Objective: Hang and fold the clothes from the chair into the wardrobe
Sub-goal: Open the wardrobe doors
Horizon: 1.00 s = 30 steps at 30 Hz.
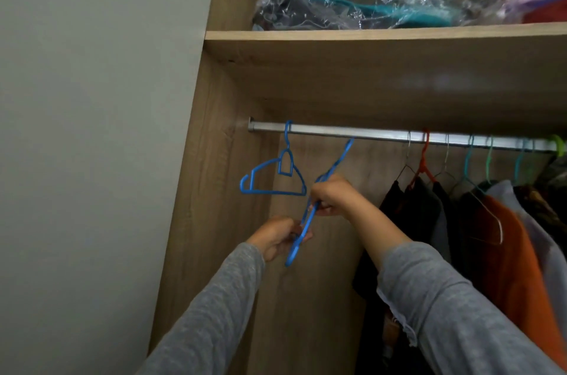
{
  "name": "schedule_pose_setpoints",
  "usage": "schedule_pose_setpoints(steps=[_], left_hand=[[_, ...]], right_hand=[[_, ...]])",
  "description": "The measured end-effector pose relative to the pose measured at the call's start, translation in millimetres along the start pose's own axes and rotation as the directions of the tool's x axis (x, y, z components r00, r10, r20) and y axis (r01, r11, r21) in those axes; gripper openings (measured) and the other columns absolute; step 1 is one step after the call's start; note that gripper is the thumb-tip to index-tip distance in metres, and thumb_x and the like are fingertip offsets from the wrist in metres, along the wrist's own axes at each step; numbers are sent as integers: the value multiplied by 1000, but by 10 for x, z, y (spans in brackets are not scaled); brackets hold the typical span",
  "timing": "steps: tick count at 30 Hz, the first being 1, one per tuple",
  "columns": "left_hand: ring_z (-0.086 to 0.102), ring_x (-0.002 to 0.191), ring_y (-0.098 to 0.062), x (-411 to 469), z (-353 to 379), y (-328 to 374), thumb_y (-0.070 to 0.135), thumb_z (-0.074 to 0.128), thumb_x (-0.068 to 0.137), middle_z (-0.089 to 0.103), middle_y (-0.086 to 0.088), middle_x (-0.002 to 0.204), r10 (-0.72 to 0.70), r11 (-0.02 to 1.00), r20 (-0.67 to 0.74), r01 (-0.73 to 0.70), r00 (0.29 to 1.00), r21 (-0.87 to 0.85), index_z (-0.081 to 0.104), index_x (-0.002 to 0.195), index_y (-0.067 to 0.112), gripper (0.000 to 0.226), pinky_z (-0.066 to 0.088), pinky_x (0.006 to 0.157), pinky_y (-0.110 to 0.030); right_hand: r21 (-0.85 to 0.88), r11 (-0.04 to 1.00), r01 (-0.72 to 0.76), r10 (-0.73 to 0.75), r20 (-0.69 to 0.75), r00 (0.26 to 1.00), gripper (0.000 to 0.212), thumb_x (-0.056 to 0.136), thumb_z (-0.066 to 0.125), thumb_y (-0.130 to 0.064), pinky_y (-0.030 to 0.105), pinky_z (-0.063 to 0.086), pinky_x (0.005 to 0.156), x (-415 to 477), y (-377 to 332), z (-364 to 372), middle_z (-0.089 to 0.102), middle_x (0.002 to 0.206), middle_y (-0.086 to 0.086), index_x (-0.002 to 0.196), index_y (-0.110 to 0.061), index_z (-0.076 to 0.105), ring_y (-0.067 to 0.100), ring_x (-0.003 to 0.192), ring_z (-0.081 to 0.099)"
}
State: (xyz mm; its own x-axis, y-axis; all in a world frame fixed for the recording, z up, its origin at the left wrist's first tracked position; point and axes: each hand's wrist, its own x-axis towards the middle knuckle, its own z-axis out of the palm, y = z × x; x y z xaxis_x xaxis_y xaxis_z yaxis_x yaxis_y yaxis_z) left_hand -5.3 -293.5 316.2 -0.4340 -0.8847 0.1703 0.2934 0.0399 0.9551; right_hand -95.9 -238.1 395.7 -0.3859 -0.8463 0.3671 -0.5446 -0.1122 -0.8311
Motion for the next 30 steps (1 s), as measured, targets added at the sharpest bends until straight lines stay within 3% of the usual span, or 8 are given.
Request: schedule_pose_setpoints(steps=[8, 10, 12, 17, 21, 24, 27, 30], left_hand=[[55, 52, -10, -745, 55, -986, -2, 44, 90, 57, -6, 69, -106, 978, -84, 119, 991, 173, 53, 75, 8, 20, 45, 46, -19], [55, 70, -20, -931, -4, -1192, 4, 52, 89, 57, -13, 83, -16, 918, -227, 104, 974, 382, 57, 88, 2, 6, 46, 60, -28], [53, 107, -33, -1150, -109, -1301, 7, 54, 90, 51, -26, 117, 104, 821, -344, 115, 933, 559, 49, 120, -10, 34, 41, 90, -35], [28, 137, -35, -1803, -259, -1330, 9, 46, 97, 32, -26, 145, 318, 579, -139, -76, 938, 812, 38, 136, -8, 43, 20, 109, -30], [60, 111, -23, -2334, -261, -1339, 39, 43, 94, 66, -12, 114, 206, 547, -29, -90, 978, 832, 63, 113, 8, 41, 41, 100, -36], [57, 65, 10, -2876, -135, -1262, 20, 45, 99, 63, 5, 76, 66, 546, 71, -95, 995, 832, 62, 82, 15, 24, 42, 73, -18], [56, 53, 10, -3441, 71, -1249, 13, 47, 98, 59, 6, 67, 54, 549, 108, -120, 993, 827, 56, 71, 19, 29, 40, 61, -6], [52, 51, 4, -3966, 235, -1447, 12, 50, 96, 57, 3, 63, 64, 547, 74, -97, 995, 831, 57, 69, 21, 30, 44, 64, -17]], right_hand=[[-604, 797, -7, -52, -80, 995, 34, 91, 49, -22, 36, 46, 87, -1188, 639, 83, 57, 126, 17, 119, -4, 56, 36, 115, 55], [-695, 718, 47, -56, 10, 998, 32, 92, 49, -24, 37, 45, 86, -1465, 824, 40, 56, 126, 15, 119, -7, 55, 36, 114, 55], [-712, 684, 159, -72, 150, 986, 27, 94, 46, -24, 37, 46, 83, -1690, 1017, -32, 57, 122, 16, 116, -11, 54, 36, 110, 56], [-654, 633, 414, -177, 398, 900, 22, 96, 42, -29, 41, 48, 82, -2281, 1322, -364, 62, 111, 7, 111, -20, 53, 29, 103, 57], [-497, 704, 508, -256, 489, 834, 13, 95, 46, -27, 37, 49, 77, -2678, 1410, -717, 60, 89, -9, 103, -23, 55, 15, 86, 57], [-414, 759, 503, -274, 497, 823, 10, 95, 48, -26, 38, 49, 76, -2964, 1554, -949, 57, 78, -14, 99, -25, 58, 11, 78, 56], [-337, 824, 456, -264, 484, 834, 10, 94, 51, -23, 37, 48, 75, -3353, 1772, -1103, 58, 74, -12, 99, -24, 60, 11, 76, 57], [-265, 868, 421, -230, 536, 812, 11, 94, 54, -18, 34, 46, 73, -3846, 1961, -1158, 64, 79, 8, 94, -9, 60, 15, 73, 54]])
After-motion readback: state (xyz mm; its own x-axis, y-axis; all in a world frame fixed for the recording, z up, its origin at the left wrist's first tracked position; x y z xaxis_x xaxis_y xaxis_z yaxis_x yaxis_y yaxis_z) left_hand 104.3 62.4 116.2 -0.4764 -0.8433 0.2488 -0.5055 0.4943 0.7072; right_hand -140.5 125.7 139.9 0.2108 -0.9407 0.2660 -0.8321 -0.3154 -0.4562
